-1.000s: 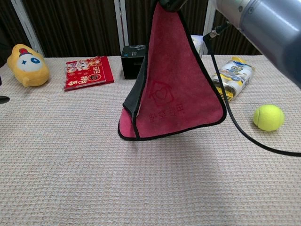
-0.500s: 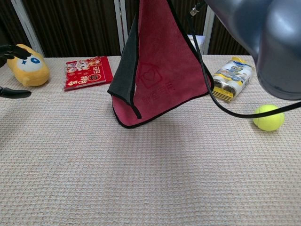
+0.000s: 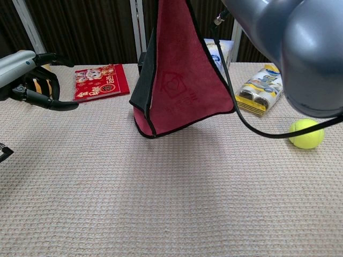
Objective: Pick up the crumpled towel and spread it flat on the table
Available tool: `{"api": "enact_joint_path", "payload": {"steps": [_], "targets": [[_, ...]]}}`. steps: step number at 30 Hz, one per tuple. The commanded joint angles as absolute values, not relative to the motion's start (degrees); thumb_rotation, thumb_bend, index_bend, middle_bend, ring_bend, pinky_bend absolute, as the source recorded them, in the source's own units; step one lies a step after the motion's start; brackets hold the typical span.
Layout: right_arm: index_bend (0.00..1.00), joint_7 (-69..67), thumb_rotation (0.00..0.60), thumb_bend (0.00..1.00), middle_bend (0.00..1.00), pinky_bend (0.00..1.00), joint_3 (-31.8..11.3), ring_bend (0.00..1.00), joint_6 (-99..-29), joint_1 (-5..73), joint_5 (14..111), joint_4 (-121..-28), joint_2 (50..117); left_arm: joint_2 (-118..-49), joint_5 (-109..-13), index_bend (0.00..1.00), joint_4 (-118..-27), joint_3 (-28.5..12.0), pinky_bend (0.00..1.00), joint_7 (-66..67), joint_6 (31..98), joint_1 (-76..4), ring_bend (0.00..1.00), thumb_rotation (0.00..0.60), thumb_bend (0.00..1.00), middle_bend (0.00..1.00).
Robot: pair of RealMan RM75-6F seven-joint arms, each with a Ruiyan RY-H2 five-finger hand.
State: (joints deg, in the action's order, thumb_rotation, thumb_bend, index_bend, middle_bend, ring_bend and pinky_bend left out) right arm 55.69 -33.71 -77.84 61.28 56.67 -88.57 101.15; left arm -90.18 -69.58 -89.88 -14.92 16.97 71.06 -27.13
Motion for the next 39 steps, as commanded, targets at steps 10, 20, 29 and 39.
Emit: {"api": "enact_joint_path", "payload": {"steps": [10, 20, 29, 39], "targets": [[0.72, 56.91, 0.600, 0.58, 1.00, 0.95, -32.56, 1.00, -79.86, 62.40, 56.03, -89.71, 101.11, -94.33, -66.45, 0.19, -88.06, -15.72, 0.70, 19.66, 69.53, -30.36, 0.64, 0.600, 0.07, 0.68], [0.72, 57.27, 0.600, 0.58, 1.00, 0.95, -31.88, 1.00, -81.18, 63.24, 55.35, -90.48, 101.36, -99.56, -64.65, 0.16, -87.21, -16.99, 0.73, 20.40, 71.51, -32.01, 0.66, 0.600, 0.07, 0.70], [0.72, 57.66, 0.600, 0.58, 1.00, 0.95, -31.07, 1.00, -82.31, 63.63, 55.20, -91.42, 101.51, -105.76, -64.99, 0.02, -84.75, -17.56, 0.75, 19.77, 74.16, -33.16, 0.68, 0.600, 0.05, 0.71], [0.72, 58.20, 0.600, 0.58, 1.00, 0.95, -30.47, 1.00, -83.32, 63.72, 55.24, -92.93, 101.09, -108.98, -63.11, 0.00, -82.42, -18.43, 0.77, 21.27, 73.68, -34.59, 0.70, 0.600, 0.05, 0.72]]}}
